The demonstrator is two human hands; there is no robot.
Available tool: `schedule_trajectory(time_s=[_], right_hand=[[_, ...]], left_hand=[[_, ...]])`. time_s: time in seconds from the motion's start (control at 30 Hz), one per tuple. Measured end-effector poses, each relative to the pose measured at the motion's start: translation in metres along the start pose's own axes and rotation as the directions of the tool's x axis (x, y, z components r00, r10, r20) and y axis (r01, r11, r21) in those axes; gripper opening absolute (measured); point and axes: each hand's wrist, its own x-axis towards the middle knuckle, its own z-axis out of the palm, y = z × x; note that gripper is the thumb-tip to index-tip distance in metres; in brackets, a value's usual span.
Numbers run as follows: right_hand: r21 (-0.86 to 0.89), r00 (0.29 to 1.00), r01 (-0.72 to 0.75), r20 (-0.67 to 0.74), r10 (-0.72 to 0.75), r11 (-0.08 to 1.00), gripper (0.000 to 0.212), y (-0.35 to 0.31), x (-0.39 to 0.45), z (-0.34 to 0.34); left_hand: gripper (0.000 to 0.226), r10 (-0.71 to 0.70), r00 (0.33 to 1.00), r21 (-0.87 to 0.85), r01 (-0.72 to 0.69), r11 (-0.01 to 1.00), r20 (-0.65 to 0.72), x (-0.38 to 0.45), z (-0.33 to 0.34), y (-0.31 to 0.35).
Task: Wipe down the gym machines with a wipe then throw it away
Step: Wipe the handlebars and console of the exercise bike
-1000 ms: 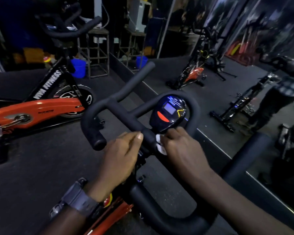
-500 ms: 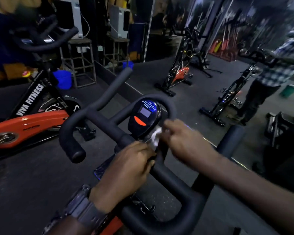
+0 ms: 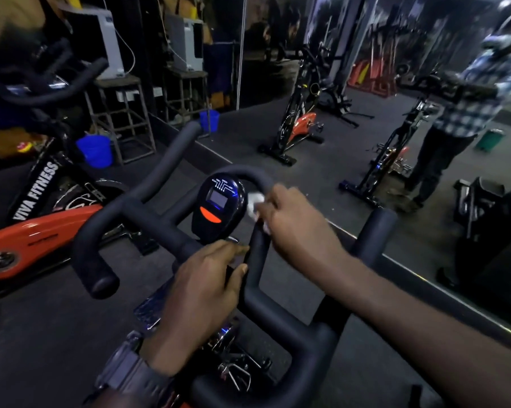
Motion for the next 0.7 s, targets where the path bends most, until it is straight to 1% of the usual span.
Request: schedule_trajectory(time_s=[0.03,0.07,0.1,0.13,0.17,0.2,0.23,0.27,0.3,0.37,0.4,0.43,0.47,0.5,0.6,0.7], right_hand=[[0.074,0.995,0.037,0.087,-0.043,0.997,0.017,-0.008,-0.018,0.000],[0.067,0.974,0.146,0.164,-0.156,0.987,0.019,-0.012,-0.033,0.000],[0.015,0.939,0.254,0.234,-0.251,0.967,0.022,-0.010,-0.035,-0.004],[-0.027,0.924,0.298,0.260,-0.281,0.954,0.021,-0.001,-0.027,-0.010],[-0.010,0.945,0.207,0.260,-0.197,0.978,0.015,0.007,-0.014,-0.019],[0.015,0.972,0.101,0.214,-0.101,0.995,0.009,0.019,0.001,-0.023],[-0.089,0.983,0.134,0.140,-0.121,0.987,0.013,0.027,0.017,-0.031],[-0.154,0.986,0.162,0.074,-0.152,0.975,0.022,0.035,0.025,-0.034],[-0.166,0.987,0.153,0.075,-0.142,0.974,0.028,0.036,0.024,-0.035],[-0.054,0.981,0.139,0.145,-0.130,0.989,0.032,0.029,0.001,-0.017],[0.026,0.964,0.140,0.224,-0.142,0.990,0.030,0.021,-0.020,-0.005],[0.137,0.929,0.134,0.328,-0.172,0.982,0.028,0.014,-0.039,0.004],[0.238,0.896,0.134,0.386,-0.221,0.962,0.026,0.008,-0.054,0.012],[0.300,0.885,0.140,0.390,-0.256,0.943,0.024,0.006,-0.062,0.018],[0.369,0.909,0.127,0.329,-0.257,0.921,0.021,0.015,-0.060,0.020],[0.382,0.935,0.155,0.242,-0.261,0.911,0.013,0.025,-0.046,0.014]], left_hand=[[0.023,-0.025,1.000,-0.020,0.024,1.000,-0.018,0.000,0.001,0.002],[0.019,-0.055,0.998,-0.031,0.054,0.998,-0.040,-0.001,0.001,0.003],[0.016,-0.083,0.994,-0.043,0.081,0.996,-0.067,-0.001,0.002,0.004],[0.015,-0.118,0.989,-0.057,0.113,0.992,-0.087,0.000,0.003,0.006],[0.014,-0.156,0.983,-0.079,0.148,0.986,-0.101,0.001,0.006,0.008],[0.012,-0.203,0.973,-0.109,0.191,0.975,-0.112,0.004,0.007,0.011],[0.013,-0.248,0.961,-0.146,0.230,0.962,-0.121,0.006,0.010,0.013],[0.015,-0.294,0.946,-0.169,0.270,0.948,-0.137,0.010,0.013,0.017],[0.017,-0.332,0.931,-0.197,0.301,0.933,-0.153,0.013,0.016,0.020],[0.013,-0.388,0.901,-0.236,0.341,0.910,-0.195,0.016,0.018,0.028],[0.012,-0.412,0.887,-0.246,0.360,0.900,-0.210,0.014,0.018,0.033],[0.015,-0.431,0.873,-0.252,0.375,0.892,-0.229,0.012,0.019,0.036],[0.016,-0.443,0.862,-0.251,0.385,0.888,-0.245,0.011,0.020,0.039],[0.014,-0.448,0.857,-0.248,0.390,0.887,-0.253,0.010,0.021,0.042],[0.022,-0.477,0.845,-0.248,0.422,0.872,-0.241,0.008,0.022,0.047],[0.019,-0.429,0.876,-0.156,0.402,0.902,-0.221,0.011,0.019,0.051]])
